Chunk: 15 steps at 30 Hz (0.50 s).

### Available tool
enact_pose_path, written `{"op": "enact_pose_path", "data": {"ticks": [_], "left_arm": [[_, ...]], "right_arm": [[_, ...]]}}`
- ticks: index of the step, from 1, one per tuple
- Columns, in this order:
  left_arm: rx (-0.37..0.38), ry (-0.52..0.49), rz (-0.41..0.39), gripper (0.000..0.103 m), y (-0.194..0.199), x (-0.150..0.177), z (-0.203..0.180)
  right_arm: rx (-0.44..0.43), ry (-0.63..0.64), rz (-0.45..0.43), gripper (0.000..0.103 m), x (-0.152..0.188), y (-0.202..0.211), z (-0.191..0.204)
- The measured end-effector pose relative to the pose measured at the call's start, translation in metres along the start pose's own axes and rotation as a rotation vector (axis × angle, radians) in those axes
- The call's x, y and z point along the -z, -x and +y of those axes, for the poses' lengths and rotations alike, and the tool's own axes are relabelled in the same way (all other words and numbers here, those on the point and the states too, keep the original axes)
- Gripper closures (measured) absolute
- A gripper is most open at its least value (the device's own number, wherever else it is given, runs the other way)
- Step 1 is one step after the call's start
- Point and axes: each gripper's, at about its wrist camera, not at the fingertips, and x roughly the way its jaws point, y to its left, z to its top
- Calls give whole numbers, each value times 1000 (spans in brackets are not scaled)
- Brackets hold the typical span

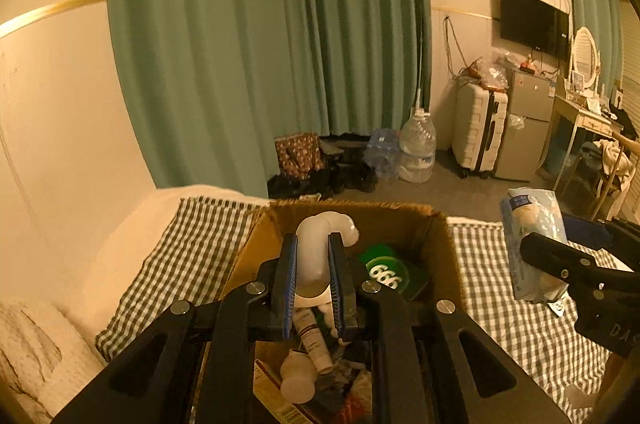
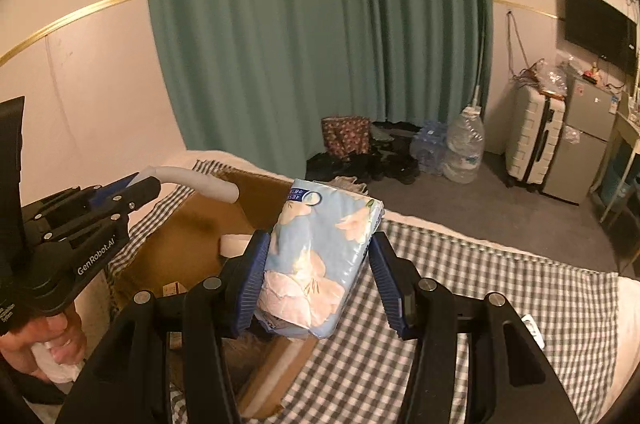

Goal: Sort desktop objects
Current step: 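Carry the white tube and tissue pack over the cardboard box, then open both grippers to drop the tube and tissue pack into the box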

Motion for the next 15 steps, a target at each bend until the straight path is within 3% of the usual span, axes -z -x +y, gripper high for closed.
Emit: {"op": "enact_pose_path", "data": {"ticks": [15], "left_arm": [[-37, 6, 207, 88, -71, 36, 24]], "right_arm": [[-77, 42, 125, 52, 20, -80, 40]]}}
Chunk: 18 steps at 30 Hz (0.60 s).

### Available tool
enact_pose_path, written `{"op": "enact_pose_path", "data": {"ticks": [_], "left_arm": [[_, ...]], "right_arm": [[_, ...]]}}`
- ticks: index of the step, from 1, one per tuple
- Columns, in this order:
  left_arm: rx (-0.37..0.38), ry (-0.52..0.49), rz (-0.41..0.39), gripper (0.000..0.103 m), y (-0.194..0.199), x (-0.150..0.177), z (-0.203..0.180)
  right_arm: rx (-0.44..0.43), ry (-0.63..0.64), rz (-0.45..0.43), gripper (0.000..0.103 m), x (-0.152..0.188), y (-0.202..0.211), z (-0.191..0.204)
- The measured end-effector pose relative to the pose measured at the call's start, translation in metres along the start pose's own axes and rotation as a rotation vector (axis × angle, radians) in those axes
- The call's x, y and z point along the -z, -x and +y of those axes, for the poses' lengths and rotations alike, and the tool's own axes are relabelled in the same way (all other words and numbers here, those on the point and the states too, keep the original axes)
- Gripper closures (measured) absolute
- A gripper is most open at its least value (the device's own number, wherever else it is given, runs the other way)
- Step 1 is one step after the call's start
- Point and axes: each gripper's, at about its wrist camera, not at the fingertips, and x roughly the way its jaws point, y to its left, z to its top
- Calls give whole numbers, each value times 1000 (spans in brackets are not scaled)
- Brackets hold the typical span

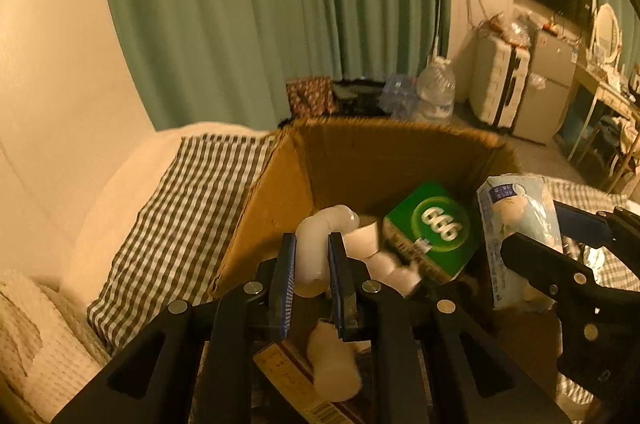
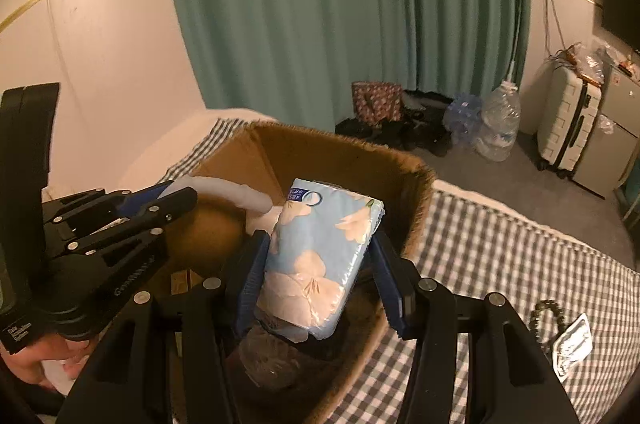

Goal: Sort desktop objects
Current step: 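Open both grippers to drop the tube and tissue pack into the box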

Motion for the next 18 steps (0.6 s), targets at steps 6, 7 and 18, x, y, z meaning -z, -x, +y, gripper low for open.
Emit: {"op": "enact_pose_path", "data": {"ticks": [6, 7, 18], "left_arm": [[-1, -7, 26, 83, -9, 6, 3], [6, -9, 25, 80, -8, 5, 3], [9, 3, -59, 45, 25, -9, 2]], "right_arm": [[-11, 16, 40, 50, 5, -22, 6], [-8, 16, 40, 49, 6, -24, 7], [17, -2, -33, 39, -1, -3, 3]]}}
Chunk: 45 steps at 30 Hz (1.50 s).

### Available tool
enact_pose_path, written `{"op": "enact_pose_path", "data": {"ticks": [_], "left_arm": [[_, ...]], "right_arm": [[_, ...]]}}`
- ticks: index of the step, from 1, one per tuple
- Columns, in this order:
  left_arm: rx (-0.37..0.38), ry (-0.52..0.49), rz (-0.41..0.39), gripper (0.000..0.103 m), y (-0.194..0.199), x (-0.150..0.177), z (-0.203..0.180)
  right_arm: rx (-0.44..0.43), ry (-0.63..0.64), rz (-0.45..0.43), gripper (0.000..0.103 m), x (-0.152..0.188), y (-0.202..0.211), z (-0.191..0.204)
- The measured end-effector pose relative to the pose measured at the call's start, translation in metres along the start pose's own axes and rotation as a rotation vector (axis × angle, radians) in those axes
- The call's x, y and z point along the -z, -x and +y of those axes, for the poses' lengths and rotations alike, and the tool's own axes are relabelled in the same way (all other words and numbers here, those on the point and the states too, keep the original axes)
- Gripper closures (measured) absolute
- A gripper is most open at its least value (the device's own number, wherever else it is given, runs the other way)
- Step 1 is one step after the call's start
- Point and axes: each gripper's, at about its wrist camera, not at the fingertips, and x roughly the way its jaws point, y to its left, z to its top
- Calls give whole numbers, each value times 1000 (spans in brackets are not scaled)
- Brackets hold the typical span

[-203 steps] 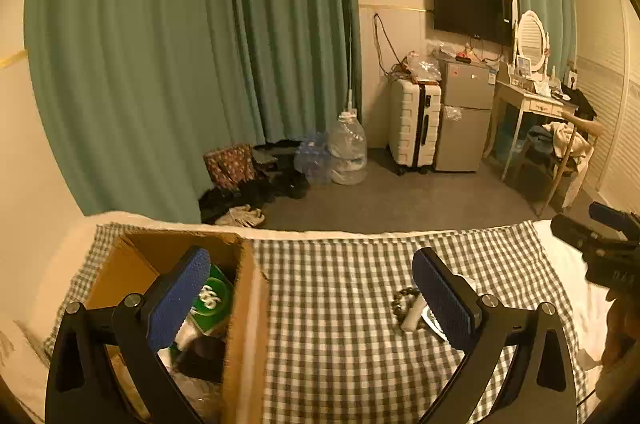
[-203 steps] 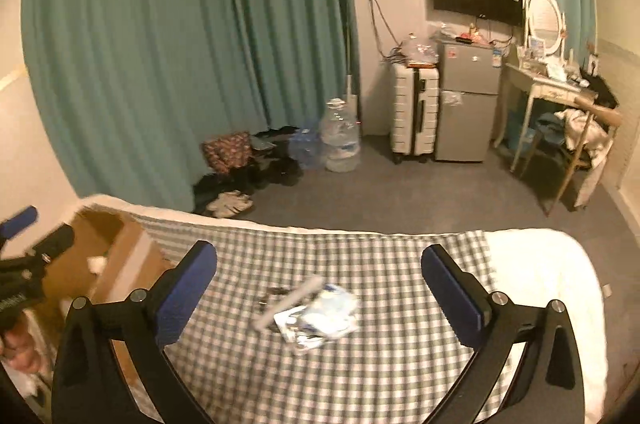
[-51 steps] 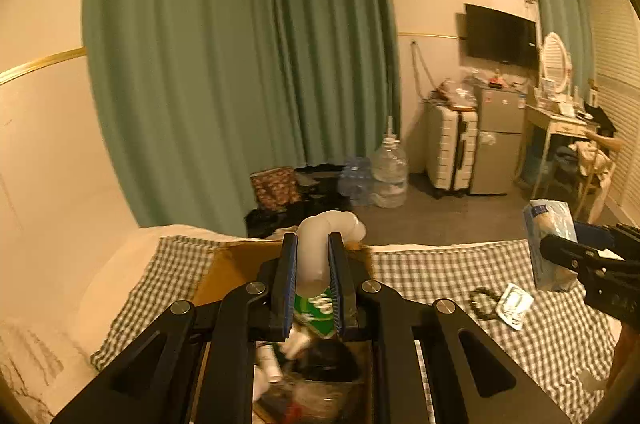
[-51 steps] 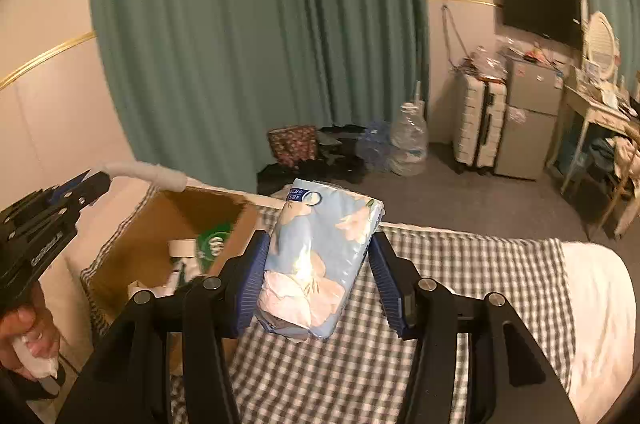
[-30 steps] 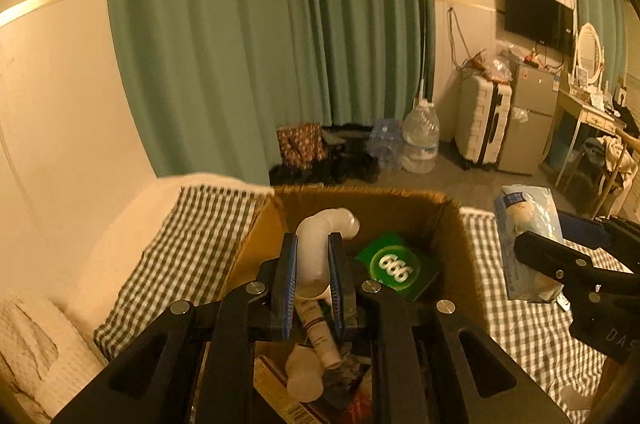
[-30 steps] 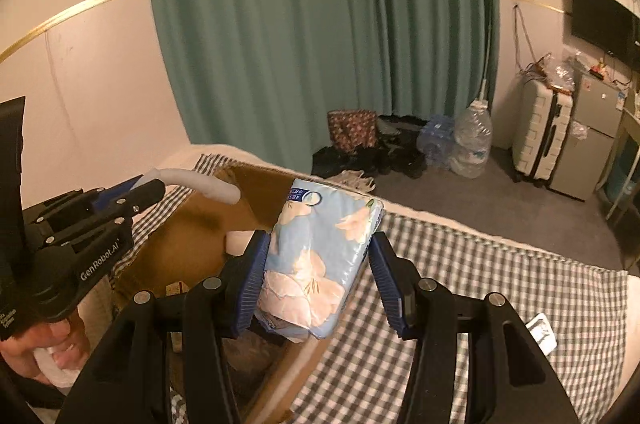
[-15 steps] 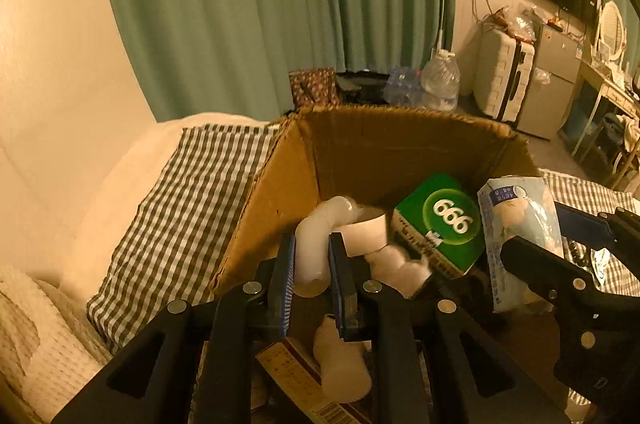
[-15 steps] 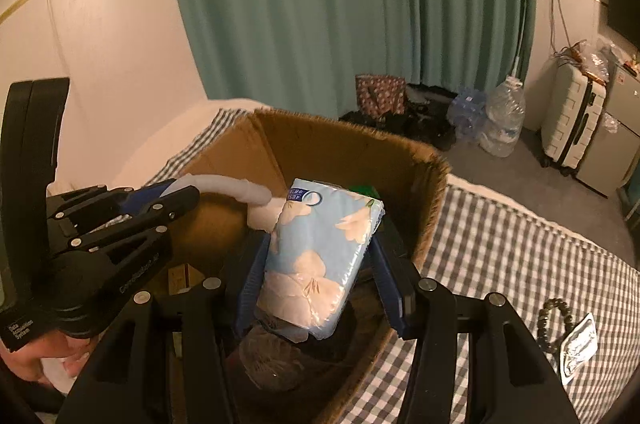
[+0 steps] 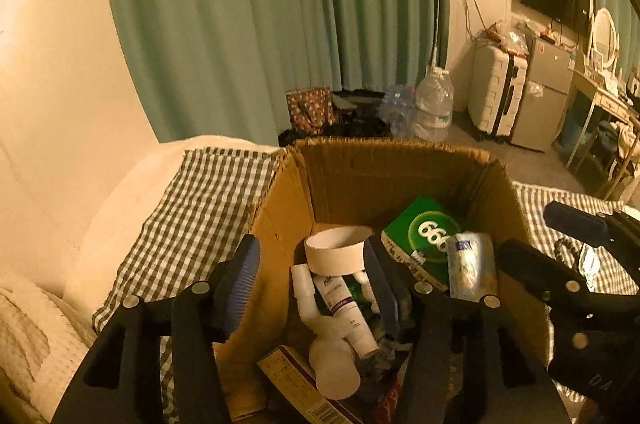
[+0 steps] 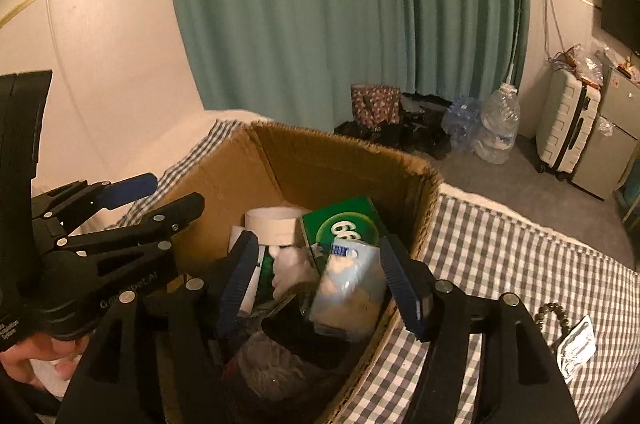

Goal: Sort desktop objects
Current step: 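Open both grippers to drop the tube and tissue pack into the box, then withdraw both grippers toward the bead bracelet and foil pack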

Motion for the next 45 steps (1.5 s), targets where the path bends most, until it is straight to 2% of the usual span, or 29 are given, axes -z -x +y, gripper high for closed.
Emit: {"op": "enact_pose_path", "data": {"ticks": [5, 7, 11, 13, 16, 20, 23, 32, 36, 39, 45], "left_arm": [[4, -12, -32, 41, 15, -7, -7], [7, -23, -52, 33, 24, -9, -13], [19, -43, -91, 25, 40, -15, -24], [25, -42, -111, 11, 49, -18, -31], [38, -37, -144, 0, 62, -21, -43], [86, -40, -162, 0, 74, -25, -60], [83, -63, -173, 0, 82, -25, -77], [82, -127, -176, 0, 93, -25, -120], [108, -90, -175, 0, 98, -28, -133], [137, -81, -161, 0, 98, -28, -146], [140, -152, -143, 0, 92, -19, -192]], "right_arm": [[34, -3, -36, 38, -3, 22, -5], [50, -10, -42, 38, -4, 30, -10], [81, -30, -52, 36, -6, 48, -22], [100, -33, -60, 33, -6, 59, -29], [127, -43, -79, 28, -5, 73, -40], [159, -68, -96, 18, -2, 88, -54], [185, -73, -96, 9, 2, 98, -65], [271, -93, -100, 3, 19, 129, -102], [312, -92, -146, 0, 31, 144, -119], [348, -78, -138, 0, 39, 147, -131], [376, -95, -120, 0, 59, 154, -158]]}}
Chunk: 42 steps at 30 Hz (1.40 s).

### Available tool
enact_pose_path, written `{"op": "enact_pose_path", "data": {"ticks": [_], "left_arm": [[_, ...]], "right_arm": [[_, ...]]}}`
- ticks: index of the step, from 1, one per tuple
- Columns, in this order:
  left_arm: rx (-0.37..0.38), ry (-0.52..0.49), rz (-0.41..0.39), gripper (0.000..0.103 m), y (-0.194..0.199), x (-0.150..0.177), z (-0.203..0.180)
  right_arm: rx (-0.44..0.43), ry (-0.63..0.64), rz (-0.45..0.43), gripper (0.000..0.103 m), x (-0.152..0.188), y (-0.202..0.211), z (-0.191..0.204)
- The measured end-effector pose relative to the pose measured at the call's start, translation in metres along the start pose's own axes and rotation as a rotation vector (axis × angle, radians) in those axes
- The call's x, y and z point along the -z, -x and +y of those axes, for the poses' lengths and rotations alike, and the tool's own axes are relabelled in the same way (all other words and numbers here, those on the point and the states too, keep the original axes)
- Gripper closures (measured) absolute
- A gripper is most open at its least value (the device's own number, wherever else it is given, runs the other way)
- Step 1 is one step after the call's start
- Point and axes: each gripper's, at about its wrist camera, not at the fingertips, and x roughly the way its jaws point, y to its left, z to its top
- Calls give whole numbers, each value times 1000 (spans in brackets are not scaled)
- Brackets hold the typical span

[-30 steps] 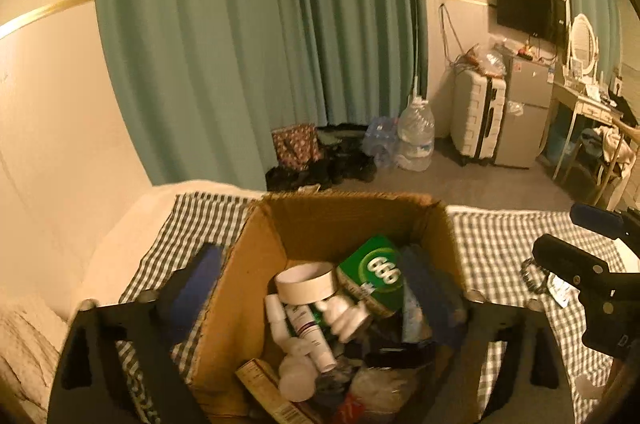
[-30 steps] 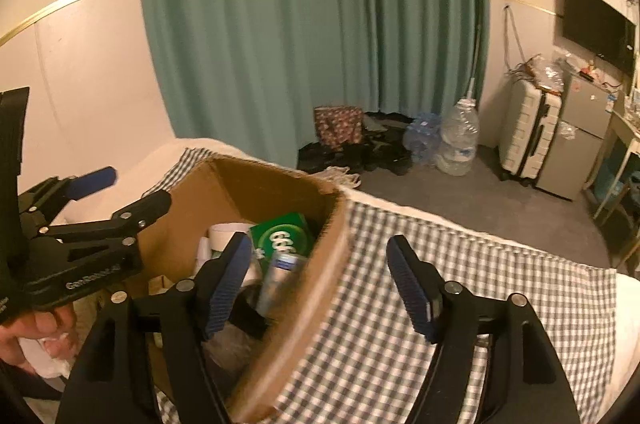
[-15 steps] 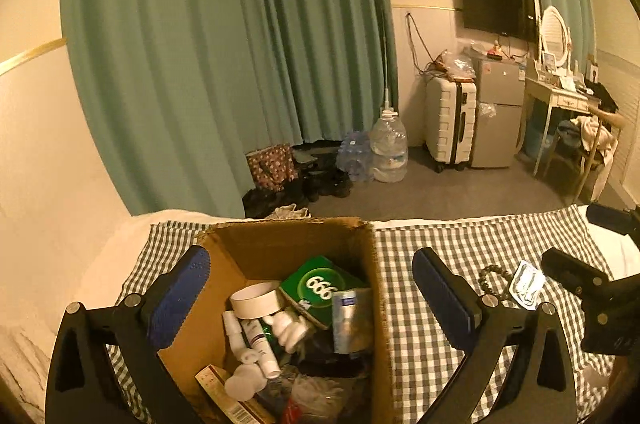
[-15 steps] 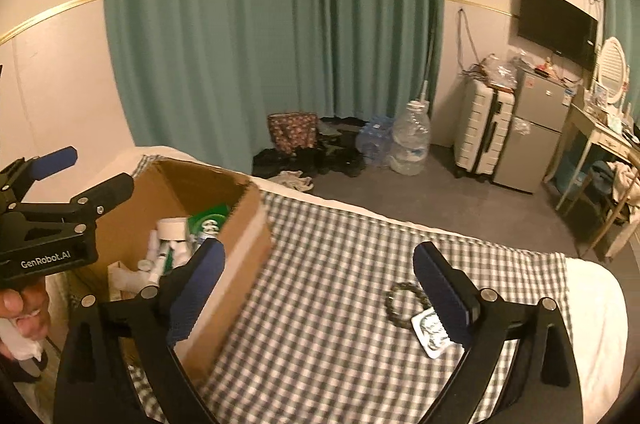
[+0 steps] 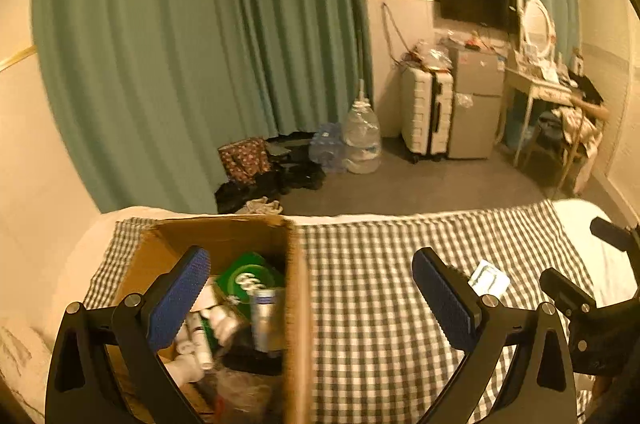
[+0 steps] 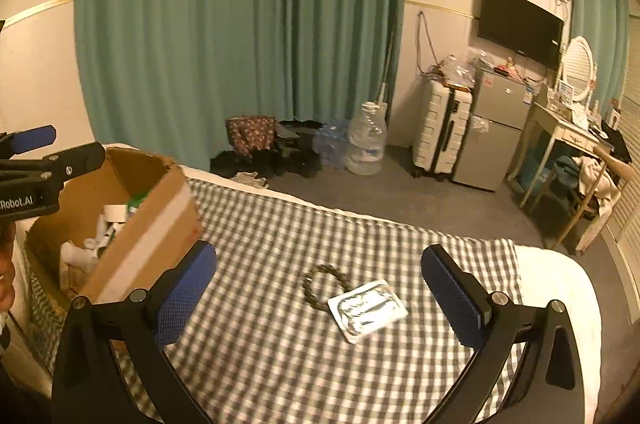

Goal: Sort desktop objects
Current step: 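Withdraw both grippers toward the bead bracelet and foil pack, then grasp the dark bead bracelet with the left gripper while the right gripper grasps the silver foil pack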

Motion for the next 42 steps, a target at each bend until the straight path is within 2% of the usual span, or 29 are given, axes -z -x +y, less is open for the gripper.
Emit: {"op": "enact_pose_path", "data": {"ticks": [7, 11, 14, 17, 19, 24, 28, 31, 33, 38, 42], "left_arm": [[22, -71, 43, 0, -18, 6, -48], [22, -66, 81, 0, -30, 13, -61], [40, -38, 119, 0, -46, 22, -68], [54, -21, 165, 0, -64, 32, -72], [80, -39, 153, 0, -72, 42, -80], [63, -116, 122, 0, -96, 57, -101], [116, -110, 193, 0, -129, 70, -108], [116, -120, 242, 0, -152, 80, -113], [116, -107, 256, 0, -166, 80, -113], [170, -26, 289, 0, -200, 68, -119], [176, -59, 294, 0, -215, 66, -135]], "right_arm": [[24, 58, 16, 0, 33, 1, -21], [15, -16, 67, 0, 52, -7, -44], [-27, -95, 90, 0, 72, -12, -58], [-22, -121, 148, 0, 87, -28, -67], [-17, -133, 197, 0, 96, -42, -73], [-39, -144, 261, 0, 110, -74, -80], [-36, -121, 283, 0, 115, -103, -79], [-70, -113, 305, 0, 117, -122, -79], [-91, -108, 317, 0, 119, -132, -79], [-137, -22, 319, 0, 124, -157, -70], [-151, 52, 295, 0, 125, -170, -62]]}}
